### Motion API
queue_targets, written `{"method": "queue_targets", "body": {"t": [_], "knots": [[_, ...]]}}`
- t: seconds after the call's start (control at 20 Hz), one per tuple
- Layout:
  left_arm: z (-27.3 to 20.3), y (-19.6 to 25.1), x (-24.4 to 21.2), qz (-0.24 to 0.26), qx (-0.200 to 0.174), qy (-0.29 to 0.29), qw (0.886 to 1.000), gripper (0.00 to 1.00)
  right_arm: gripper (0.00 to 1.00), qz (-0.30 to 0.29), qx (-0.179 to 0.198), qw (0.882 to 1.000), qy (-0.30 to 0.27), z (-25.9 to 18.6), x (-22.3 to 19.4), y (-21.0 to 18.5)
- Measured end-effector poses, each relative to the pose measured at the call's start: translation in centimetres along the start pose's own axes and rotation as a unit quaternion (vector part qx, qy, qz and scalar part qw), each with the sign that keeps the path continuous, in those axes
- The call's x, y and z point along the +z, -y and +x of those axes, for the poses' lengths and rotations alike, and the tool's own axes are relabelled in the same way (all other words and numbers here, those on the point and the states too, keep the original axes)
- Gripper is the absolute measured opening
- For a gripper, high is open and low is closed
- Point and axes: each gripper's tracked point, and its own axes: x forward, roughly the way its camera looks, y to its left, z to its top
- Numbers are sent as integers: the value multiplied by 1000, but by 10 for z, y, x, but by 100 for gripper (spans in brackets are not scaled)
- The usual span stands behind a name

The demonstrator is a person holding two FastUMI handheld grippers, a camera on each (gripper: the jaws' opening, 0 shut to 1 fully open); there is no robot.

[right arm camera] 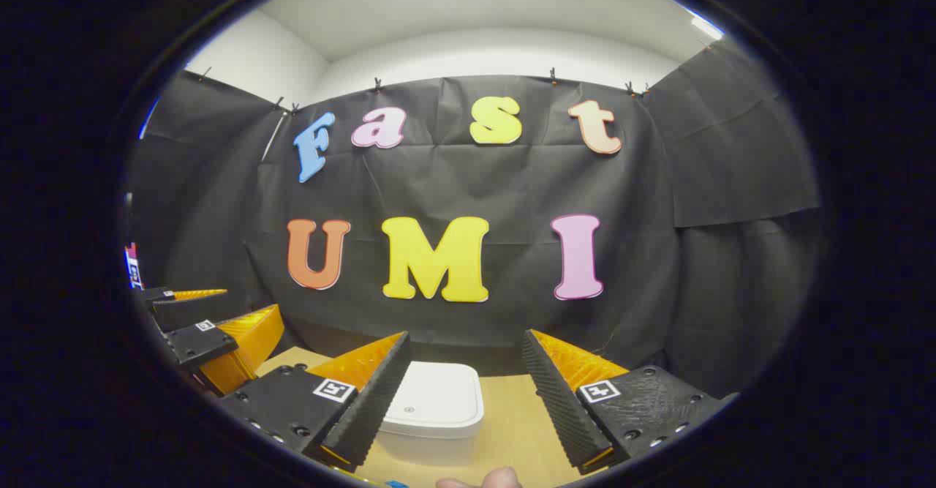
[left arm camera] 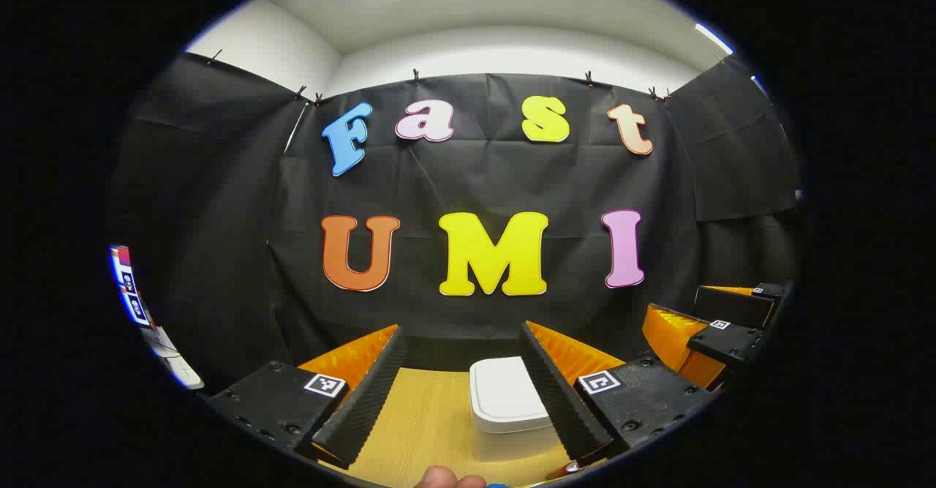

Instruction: Press the lid of the desktop garbage bin to open it, pick up the crumpled paper on the desktop and throw it into the bin, then pick up the pop can on the desktop and drop it into the bin, and finally close the garbage bin lid.

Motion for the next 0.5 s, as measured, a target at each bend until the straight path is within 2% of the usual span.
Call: {"method": "queue_targets", "body": {"t": [0.25, 0.4, 0.5], "knots": [[5, -2, -6, 2, 5, -7, 1000, 99, 93, -3, 5, 1000, -11, 6, -6, -1], [9, -3, -7, 4, 8, -6, 1000, 99, 97, -3, 8, 1000, -17, 9, -11, -2], [11, -2, -4, 7, 9, -2, 1000, 99, 95, -2, 9, 1000, -18, 12, -11, 0]]}}
